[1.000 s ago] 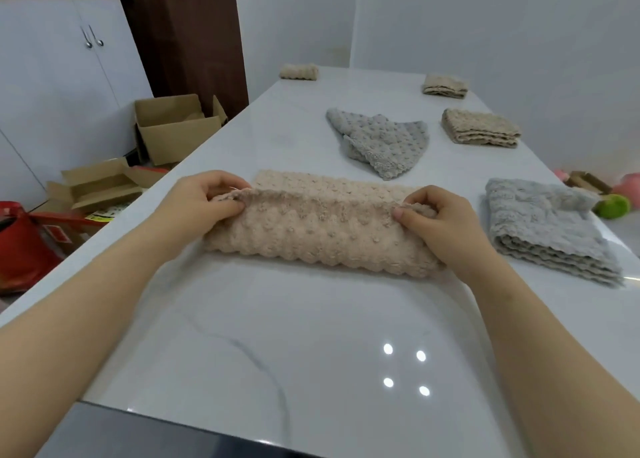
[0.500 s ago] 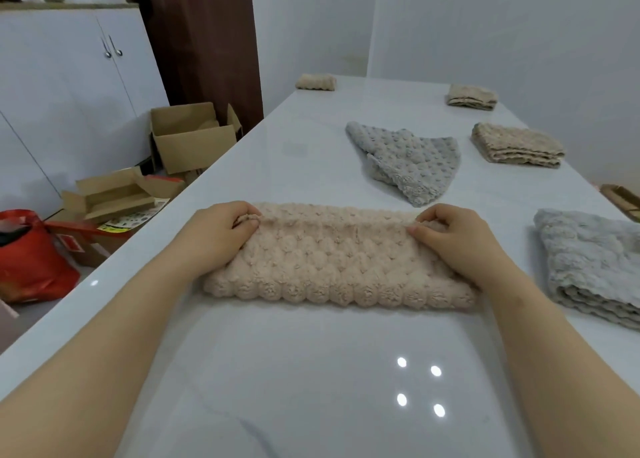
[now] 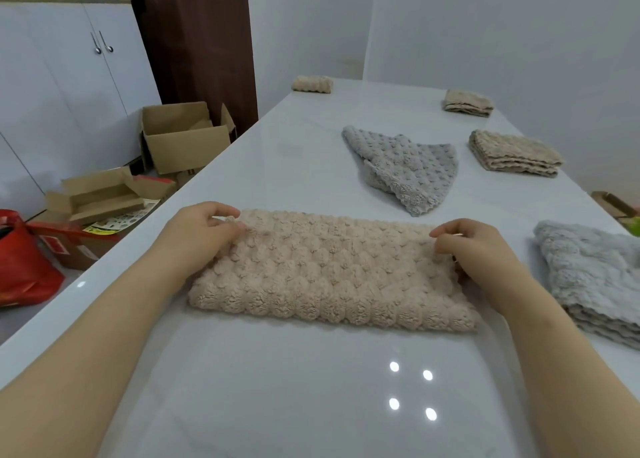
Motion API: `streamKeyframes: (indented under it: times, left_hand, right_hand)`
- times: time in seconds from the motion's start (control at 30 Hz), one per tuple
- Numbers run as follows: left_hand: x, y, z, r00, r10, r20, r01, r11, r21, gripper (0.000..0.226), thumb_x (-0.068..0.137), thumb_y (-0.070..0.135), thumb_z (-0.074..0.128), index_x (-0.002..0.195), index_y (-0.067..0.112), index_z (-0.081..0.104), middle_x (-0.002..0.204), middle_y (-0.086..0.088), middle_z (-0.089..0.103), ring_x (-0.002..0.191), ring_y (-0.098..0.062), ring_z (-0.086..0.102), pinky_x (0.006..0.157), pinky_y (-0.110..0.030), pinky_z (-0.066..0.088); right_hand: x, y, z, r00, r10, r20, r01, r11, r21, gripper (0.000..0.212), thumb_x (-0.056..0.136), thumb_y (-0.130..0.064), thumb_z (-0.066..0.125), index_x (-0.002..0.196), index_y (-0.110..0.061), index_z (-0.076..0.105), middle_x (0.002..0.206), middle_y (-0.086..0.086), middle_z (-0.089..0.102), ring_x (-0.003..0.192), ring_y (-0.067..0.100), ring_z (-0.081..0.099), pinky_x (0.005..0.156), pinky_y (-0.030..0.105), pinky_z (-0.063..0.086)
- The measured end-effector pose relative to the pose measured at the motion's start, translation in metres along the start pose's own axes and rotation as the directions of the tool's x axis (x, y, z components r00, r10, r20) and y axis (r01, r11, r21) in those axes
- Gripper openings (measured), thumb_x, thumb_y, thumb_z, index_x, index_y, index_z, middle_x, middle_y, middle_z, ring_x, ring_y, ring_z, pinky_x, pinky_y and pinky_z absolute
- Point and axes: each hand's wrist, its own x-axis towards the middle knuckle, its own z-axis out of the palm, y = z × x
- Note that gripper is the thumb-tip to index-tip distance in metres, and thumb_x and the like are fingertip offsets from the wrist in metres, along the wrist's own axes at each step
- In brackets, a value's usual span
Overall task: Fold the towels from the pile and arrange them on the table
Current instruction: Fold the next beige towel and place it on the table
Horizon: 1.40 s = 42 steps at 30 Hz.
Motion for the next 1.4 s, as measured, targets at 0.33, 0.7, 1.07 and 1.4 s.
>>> streamKeyframes:
  times: [0.33, 0.7, 1.07, 1.4]
  left_hand:
    - [-0.008, 0.011, -0.002, 0.982, 0.155, -0.112, -0.173, 0.969, -0.177, 0.02, 0.087, 0.011, 0.059, 0.079, 0.028, 0.065, 0.077, 0.006, 0.069, 0.072, -0.007, 0.061, 0.074, -0.024, 0.049]
    - [0.031, -0.001, 0.021, 0.968, 0.169, -0.186, -0.134, 0.973, 0.186, 0.011, 0.085, 0.021, 0.059, 0.08, 0.03, 0.063, 0.088, 0.011, 0.063, 0.084, -0.01, 0.053, 0.07, -0.026, 0.036]
    - [0.041, -0.001, 0.019, 0.989, 0.133, 0.067, -0.148, 0.871, 0.468, 0.021, 0.087, 0.039, 0.054, 0.097, 0.023, 0.063, 0.086, 0.002, 0.058, 0.102, -0.031, 0.048, 0.09, -0.044, 0.042]
    - [0.036, -0.002, 0.018, 0.977, 0.214, 0.018, -0.21, 0.967, -0.147, 0.016, 0.09, 0.024, 0.055, 0.085, 0.038, 0.058, 0.059, 0.009, 0.056, 0.048, -0.002, 0.046, 0.05, -0.02, 0.04]
  right_hand:
    - [-0.001, -0.011, -0.013, 0.994, 0.014, -0.111, -0.004, 0.995, 0.095, 0.02, 0.073, 0.001, 0.054, 0.057, -0.012, 0.054, 0.032, -0.012, 0.041, 0.041, 0.013, 0.032, 0.046, 0.023, 0.026]
    - [0.029, -0.001, 0.017, 0.959, -0.091, -0.268, 0.049, 0.986, -0.16, 0.006, 0.078, -0.02, 0.055, 0.075, -0.019, 0.06, 0.072, 0.002, 0.062, 0.064, 0.023, 0.053, 0.062, 0.03, 0.04]
    - [0.034, 0.002, 0.026, 0.971, -0.196, -0.133, 0.077, 0.793, -0.604, 0.014, 0.081, -0.028, 0.05, 0.078, -0.015, 0.053, 0.09, 0.013, 0.056, 0.096, 0.036, 0.049, 0.07, 0.035, 0.039]
    - [0.033, 0.006, 0.013, 0.965, -0.226, -0.132, 0.194, 0.956, -0.222, 0.014, 0.088, -0.029, 0.055, 0.085, -0.016, 0.06, 0.077, 0.004, 0.063, 0.078, 0.023, 0.056, 0.067, 0.032, 0.042]
